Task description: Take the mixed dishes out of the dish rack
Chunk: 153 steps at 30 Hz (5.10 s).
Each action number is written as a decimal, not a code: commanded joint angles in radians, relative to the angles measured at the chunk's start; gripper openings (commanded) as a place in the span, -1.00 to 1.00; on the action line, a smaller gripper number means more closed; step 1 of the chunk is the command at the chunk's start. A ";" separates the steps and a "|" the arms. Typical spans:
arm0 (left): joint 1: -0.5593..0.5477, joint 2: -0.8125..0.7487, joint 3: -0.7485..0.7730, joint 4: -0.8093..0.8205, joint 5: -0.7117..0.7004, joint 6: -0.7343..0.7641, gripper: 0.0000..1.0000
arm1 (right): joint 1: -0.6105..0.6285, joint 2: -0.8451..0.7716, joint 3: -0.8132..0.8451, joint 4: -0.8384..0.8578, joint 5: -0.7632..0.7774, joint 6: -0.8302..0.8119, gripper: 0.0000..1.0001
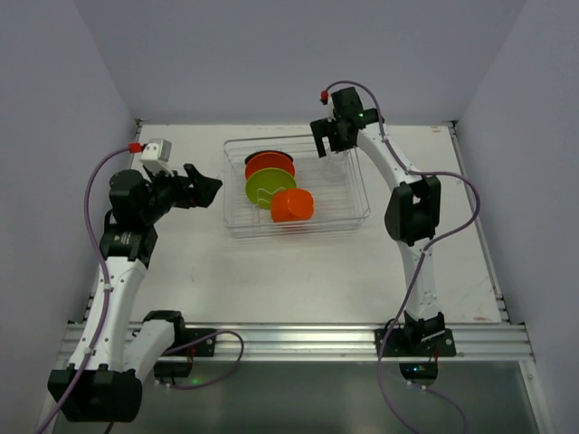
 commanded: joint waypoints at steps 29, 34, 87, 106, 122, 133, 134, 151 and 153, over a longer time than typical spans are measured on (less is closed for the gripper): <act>0.001 -0.001 -0.001 0.045 0.017 0.029 1.00 | -0.016 0.042 0.041 0.017 -0.049 0.020 0.79; 0.001 0.001 -0.004 0.047 0.017 0.028 1.00 | -0.016 0.045 0.040 0.011 -0.061 0.014 0.78; 0.001 -0.001 -0.006 0.047 0.023 0.026 1.00 | -0.016 0.017 0.043 -0.005 -0.021 0.049 0.52; 0.001 0.005 -0.004 0.048 0.026 0.023 1.00 | -0.016 -0.003 0.050 -0.020 -0.027 0.055 0.68; 0.001 0.004 -0.006 0.048 0.028 0.023 1.00 | -0.014 -0.024 0.047 -0.021 -0.037 0.060 0.47; 0.001 0.002 -0.006 0.048 0.029 0.023 1.00 | -0.003 -0.042 0.037 -0.018 -0.038 0.063 -0.27; 0.001 0.002 -0.004 0.048 0.028 0.023 1.00 | 0.000 -0.050 0.031 -0.015 -0.038 0.065 -0.36; 0.001 0.011 0.007 0.042 0.062 0.005 1.00 | 0.027 -0.301 -0.058 -0.045 -0.087 0.140 -1.00; 0.001 0.018 0.008 0.042 0.074 0.000 1.00 | 0.030 -0.375 -0.132 -0.015 -0.119 0.152 -1.00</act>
